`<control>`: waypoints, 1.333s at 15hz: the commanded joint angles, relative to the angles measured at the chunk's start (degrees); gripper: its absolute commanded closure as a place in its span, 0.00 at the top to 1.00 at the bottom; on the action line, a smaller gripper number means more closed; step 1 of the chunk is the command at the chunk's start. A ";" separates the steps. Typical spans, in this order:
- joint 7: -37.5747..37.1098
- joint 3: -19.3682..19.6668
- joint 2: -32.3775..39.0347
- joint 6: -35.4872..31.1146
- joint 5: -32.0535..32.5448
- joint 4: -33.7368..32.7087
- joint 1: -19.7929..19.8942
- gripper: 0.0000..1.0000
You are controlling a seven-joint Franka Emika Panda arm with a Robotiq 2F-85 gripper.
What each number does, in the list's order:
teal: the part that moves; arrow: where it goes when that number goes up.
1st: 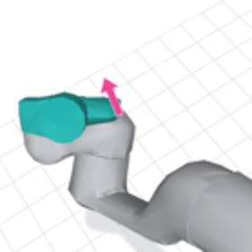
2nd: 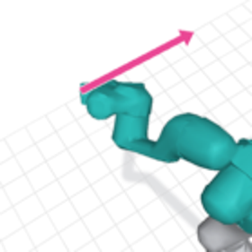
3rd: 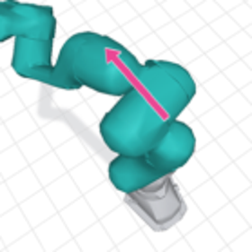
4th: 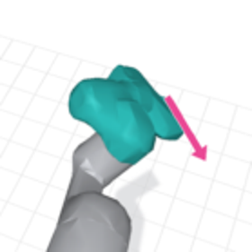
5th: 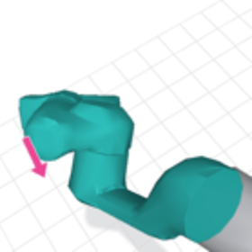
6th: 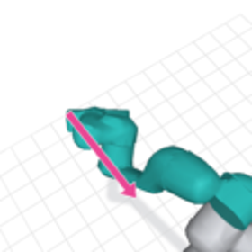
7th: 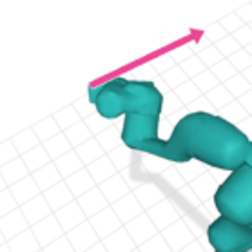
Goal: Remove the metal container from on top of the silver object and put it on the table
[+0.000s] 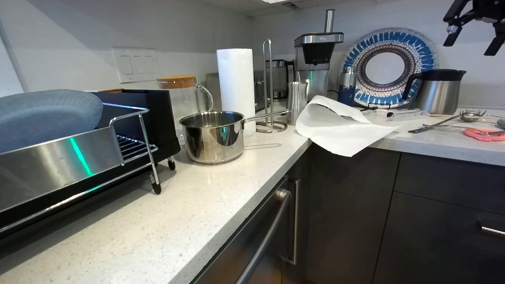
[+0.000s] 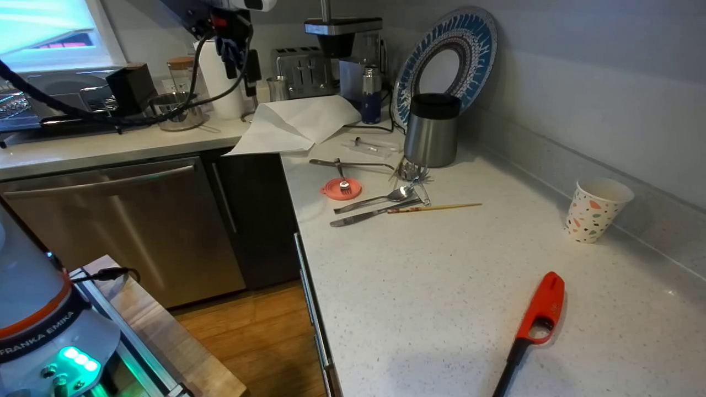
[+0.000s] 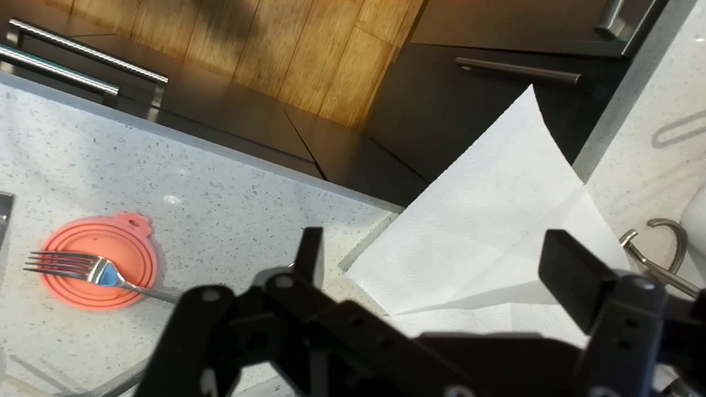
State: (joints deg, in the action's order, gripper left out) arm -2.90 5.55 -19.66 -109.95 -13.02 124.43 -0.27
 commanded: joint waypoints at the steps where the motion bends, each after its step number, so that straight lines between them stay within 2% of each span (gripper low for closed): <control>1: 0.26 -0.81 0.07 0.18 -0.29 -0.12 0.96 1.00; 3: 0.26 -0.81 0.07 0.18 -0.29 -0.12 0.96 1.00; 6: -1.33 -1.43 2.46 -1.19 -4.53 -3.20 -0.28 1.00; 11: -4.16 -5.33 6.64 -3.72 -7.89 -8.71 -1.87 1.00; 15: -6.69 -8.84 9.82 -15.62 -2.04 -12.76 -1.91 1.00; 20: -5.22 -10.01 16.69 -31.90 1.92 -18.07 -2.31 1.00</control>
State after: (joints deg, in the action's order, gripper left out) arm -8.21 -4.17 -7.93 -134.87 -14.07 110.13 -2.28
